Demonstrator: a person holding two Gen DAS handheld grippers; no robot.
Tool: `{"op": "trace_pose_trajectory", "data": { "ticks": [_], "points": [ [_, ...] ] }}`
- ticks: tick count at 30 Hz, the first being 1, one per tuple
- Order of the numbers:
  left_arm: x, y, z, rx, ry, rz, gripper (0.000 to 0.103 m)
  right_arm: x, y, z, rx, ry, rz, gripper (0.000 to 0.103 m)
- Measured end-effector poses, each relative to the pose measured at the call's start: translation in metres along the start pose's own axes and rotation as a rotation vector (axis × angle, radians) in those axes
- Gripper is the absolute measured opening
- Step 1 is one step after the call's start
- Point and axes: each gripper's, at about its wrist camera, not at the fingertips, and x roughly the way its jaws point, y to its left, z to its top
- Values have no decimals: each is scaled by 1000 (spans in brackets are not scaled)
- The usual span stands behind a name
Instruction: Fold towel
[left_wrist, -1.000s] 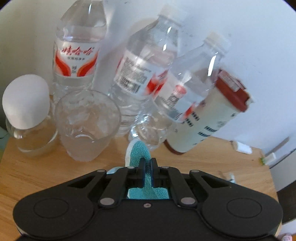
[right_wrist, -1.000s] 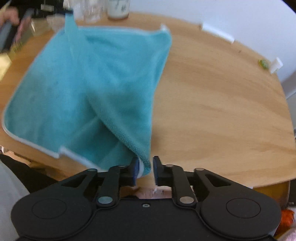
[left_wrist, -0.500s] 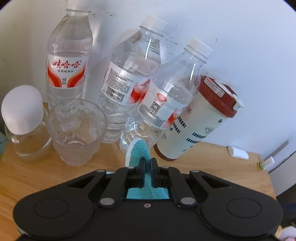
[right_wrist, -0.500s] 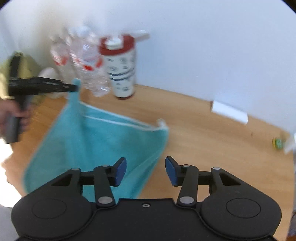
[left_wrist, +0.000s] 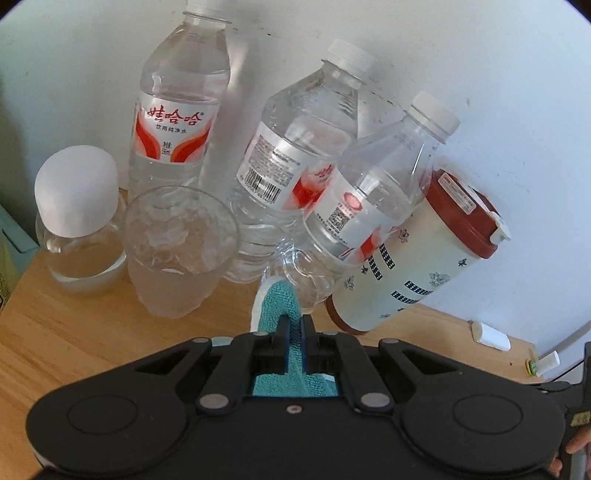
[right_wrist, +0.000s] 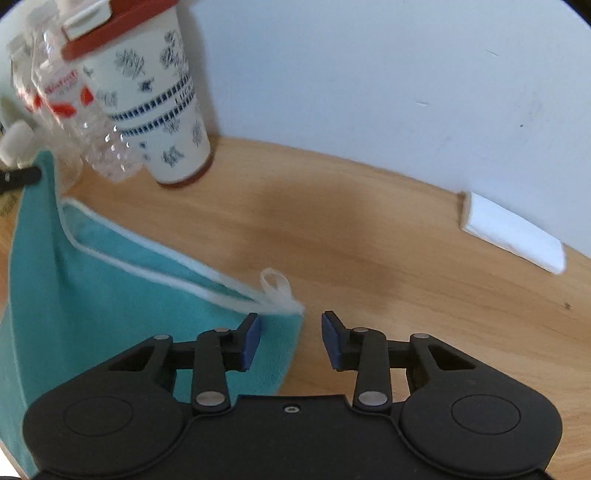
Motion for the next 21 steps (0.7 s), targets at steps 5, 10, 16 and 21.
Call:
{"op": "trace_pose_trajectory", "data": {
  "ticks": [5, 10, 16, 21],
  "points": [
    [-1, 3, 0, -17, -12, -7, 5, 11, -5, 0, 50, 29, 9, 11],
    [-16, 0, 0, 9, -68, -61, 5, -21, -13, -8, 155, -70, 21, 7],
    [-16, 2, 1, 31, -117, -75, 5, -38, -22, -22, 258, -139, -7, 7],
    [-2, 5, -2, 71, -97, -27, 5, -22, -32, -25, 288, -120, -51, 7]
  ]
}}
